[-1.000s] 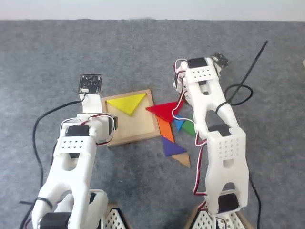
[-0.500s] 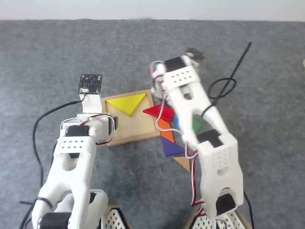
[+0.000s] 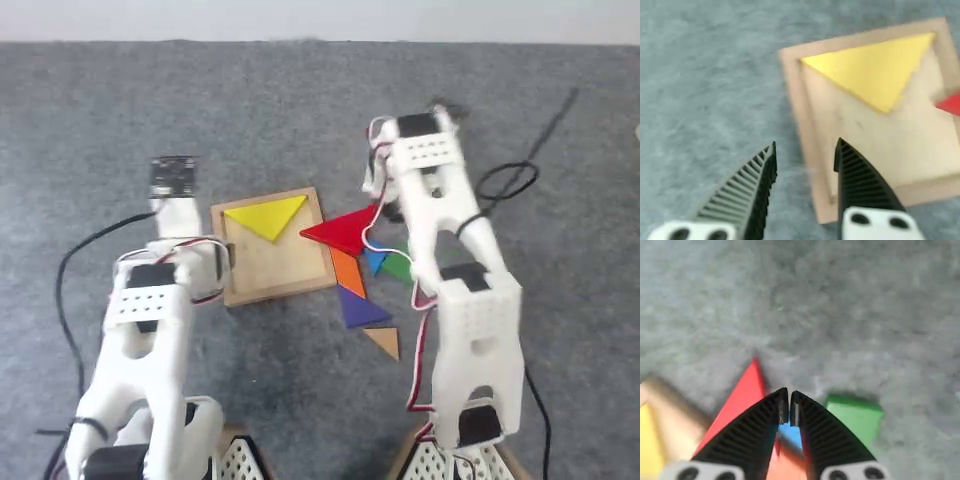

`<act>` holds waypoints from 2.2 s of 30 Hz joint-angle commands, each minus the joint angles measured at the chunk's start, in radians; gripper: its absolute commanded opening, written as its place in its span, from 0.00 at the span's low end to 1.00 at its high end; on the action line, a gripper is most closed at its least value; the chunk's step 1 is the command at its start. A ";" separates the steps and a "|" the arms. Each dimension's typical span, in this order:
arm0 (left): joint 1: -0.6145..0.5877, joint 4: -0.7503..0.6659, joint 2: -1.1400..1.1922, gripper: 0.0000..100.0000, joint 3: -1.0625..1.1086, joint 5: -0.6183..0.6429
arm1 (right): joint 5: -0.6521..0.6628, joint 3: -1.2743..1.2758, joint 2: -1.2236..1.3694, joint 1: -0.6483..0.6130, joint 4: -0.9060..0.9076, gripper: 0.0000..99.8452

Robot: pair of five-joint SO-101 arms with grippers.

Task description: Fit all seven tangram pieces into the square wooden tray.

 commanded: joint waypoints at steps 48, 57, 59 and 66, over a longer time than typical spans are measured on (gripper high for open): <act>-0.046 0.037 -0.034 0.18 -0.044 0.005 | 0.601 -0.051 -0.165 -0.056 -0.001 0.01; -0.143 0.018 -0.032 0.18 -0.041 0.005 | 0.543 -0.020 -0.079 -0.243 -0.117 0.01; -0.161 0.021 -0.032 0.18 -0.039 -0.014 | 0.523 -0.020 -0.071 -0.282 -0.133 0.01; -0.169 0.021 -0.031 0.18 -0.022 -0.028 | 0.500 -0.014 -0.067 -0.397 -0.133 0.01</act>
